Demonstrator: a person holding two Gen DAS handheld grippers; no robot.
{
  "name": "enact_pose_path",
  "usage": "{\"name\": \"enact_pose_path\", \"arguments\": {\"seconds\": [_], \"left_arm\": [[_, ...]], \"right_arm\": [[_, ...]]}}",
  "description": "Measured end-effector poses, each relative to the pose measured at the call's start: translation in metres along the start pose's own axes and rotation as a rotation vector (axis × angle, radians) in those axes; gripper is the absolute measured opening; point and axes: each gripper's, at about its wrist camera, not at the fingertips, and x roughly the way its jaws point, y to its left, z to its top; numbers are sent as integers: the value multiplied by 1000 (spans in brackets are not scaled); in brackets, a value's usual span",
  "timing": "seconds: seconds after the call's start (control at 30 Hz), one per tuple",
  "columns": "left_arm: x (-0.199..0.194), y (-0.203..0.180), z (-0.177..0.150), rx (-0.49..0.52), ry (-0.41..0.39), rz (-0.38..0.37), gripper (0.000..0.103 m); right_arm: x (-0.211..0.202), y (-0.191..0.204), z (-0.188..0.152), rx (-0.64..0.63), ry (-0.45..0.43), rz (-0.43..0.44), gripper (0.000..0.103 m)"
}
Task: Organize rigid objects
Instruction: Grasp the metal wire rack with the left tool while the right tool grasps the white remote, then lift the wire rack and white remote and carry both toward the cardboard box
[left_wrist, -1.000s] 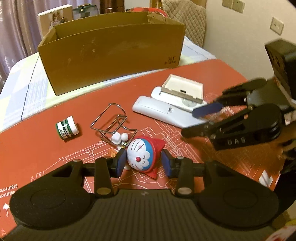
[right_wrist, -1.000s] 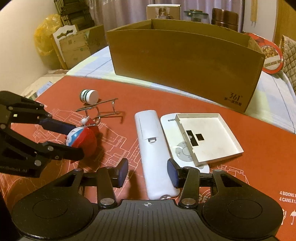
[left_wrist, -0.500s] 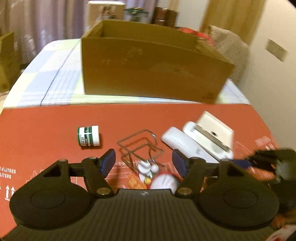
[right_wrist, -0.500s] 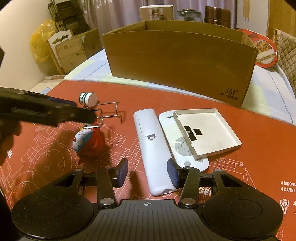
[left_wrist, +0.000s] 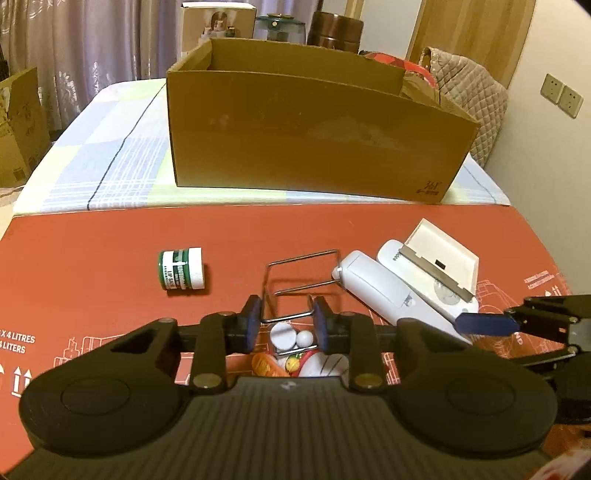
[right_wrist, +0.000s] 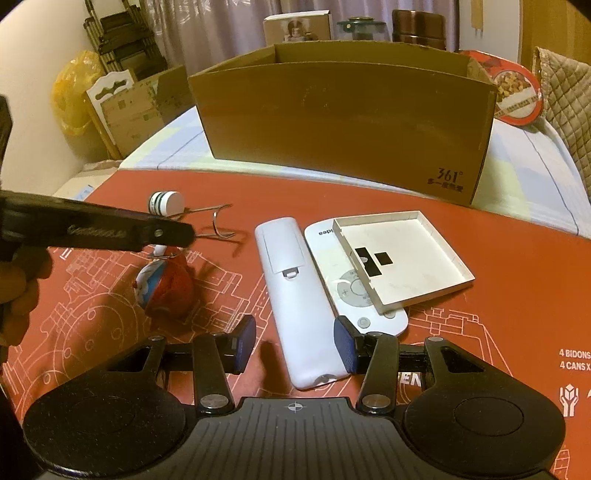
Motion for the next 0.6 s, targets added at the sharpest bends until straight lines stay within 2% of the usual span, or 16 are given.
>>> {"name": "enact_pose_path", "arguments": {"seconds": [0.33,0.6], "left_arm": [[-23,8,7,4,-52,-32,25],[-31,23,20,1,-86,-4,25]], "right_arm": [[-1,2,-1,4,-2,-1,44],[4,5,1,4,-2,5,44]]}}
